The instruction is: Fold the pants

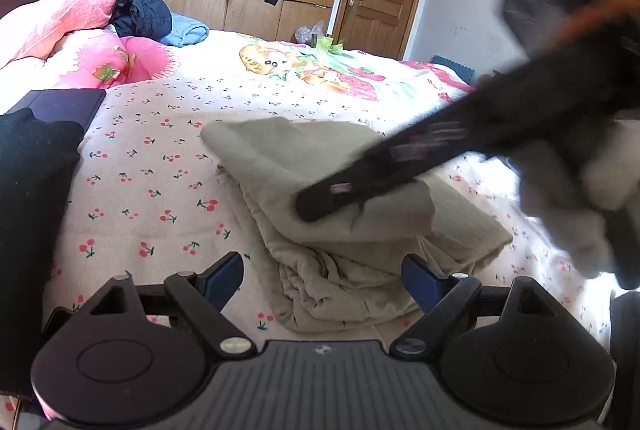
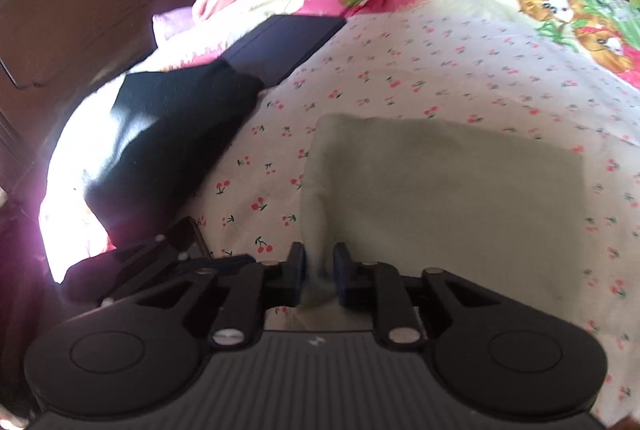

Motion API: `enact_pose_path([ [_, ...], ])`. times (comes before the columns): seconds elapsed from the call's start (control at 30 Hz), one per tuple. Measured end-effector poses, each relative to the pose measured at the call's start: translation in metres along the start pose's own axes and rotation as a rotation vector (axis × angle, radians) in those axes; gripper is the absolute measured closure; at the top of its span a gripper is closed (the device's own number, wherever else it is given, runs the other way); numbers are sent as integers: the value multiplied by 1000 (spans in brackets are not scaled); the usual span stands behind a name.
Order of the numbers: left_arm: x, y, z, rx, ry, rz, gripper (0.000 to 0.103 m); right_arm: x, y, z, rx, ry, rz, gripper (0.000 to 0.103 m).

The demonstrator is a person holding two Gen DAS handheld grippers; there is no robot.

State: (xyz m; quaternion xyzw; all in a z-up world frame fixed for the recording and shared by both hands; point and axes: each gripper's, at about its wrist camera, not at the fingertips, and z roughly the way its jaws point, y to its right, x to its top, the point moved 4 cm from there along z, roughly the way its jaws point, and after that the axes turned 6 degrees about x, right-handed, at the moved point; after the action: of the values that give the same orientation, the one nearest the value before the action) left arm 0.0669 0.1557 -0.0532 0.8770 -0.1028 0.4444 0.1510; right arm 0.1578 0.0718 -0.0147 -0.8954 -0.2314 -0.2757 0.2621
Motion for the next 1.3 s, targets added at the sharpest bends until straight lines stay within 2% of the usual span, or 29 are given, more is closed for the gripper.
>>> enact_pose_path([
  [0.07, 6, -1, 4, -12, 9, -9, 3, -6, 4, -15, 4, 18, 0, 64],
  [0.13, 13, -4, 10, -43, 11, -24, 2, -13, 9, -25, -5, 20, -3, 63],
  [0.27, 22, -10, 26, -142, -64, -55, 0, -20, 16, -44, -36, 70, -42, 60],
  [0.33, 17, -11, 24, -230, -131, -33, 0, -24, 19, -51, -53, 77, -85, 60],
  [0.43, 10, -17, 12, -203, -198, 34, 0, -34, 27, -57, -29, 91, -99, 59],
  [0.53, 16, -39, 2, -224, -194, -90, 0, -36, 28, -48, 27, 78, -116, 58],
  [0.6, 22, -52, -7, -225, -153, -164, 0, -33, 22, -40, 27, 80, -201, 53],
  [0.67, 28, -62, -9, -187, -130, -178, 0, -31, 12, -35, 18, 68, -293, 48],
  [0.77, 35, -69, 11, -186, -156, -184, 0, -35, -4, -34, 27, 89, -406, 36],
  [0.83, 38, -67, 29, -206, -182, -181, 0, -39, -15, -28, 48, 82, -443, 35],
  [0.97, 45, -65, 68, -138, -206, -141, 0, -49, -35, -3, 19, 57, -516, 35],
  [1.03, 51, -69, 81, -132, -197, -163, 0, -52, -40, 3, 44, 63, -512, 36],
  [1.07, 55, -70, 86, -121, -188, -179, 0, -53, -41, 7, 31, 67, -498, 37],
  [1.1, 59, -71, 91, -113, -175, -190, 1, -53, -41, 13, 3, 60, -491, 43],
  [1.13, 64, -71, 94, -111, -163, -198, 22, -54, -41, 19, -34, 48, -496, 49],
  [1.17, 72, -71, 96, -104, -152, -203, 34, -55, -40, 23, -70, 36, -499, 67],
  [1.2, 81, -70, 97, -91, -133, -204, 46, -55, -37, 26, -87, 20, -481, 92],
  [1.23, 91, -69, 95, -88, -103, -195, 47, -54, -32, 25, -72, 6, -439, 101],
  [1.3, 109, -66, 91, -95, -31, -170, 53, -49, -29, 16, -50, 21, -375, 102],
])
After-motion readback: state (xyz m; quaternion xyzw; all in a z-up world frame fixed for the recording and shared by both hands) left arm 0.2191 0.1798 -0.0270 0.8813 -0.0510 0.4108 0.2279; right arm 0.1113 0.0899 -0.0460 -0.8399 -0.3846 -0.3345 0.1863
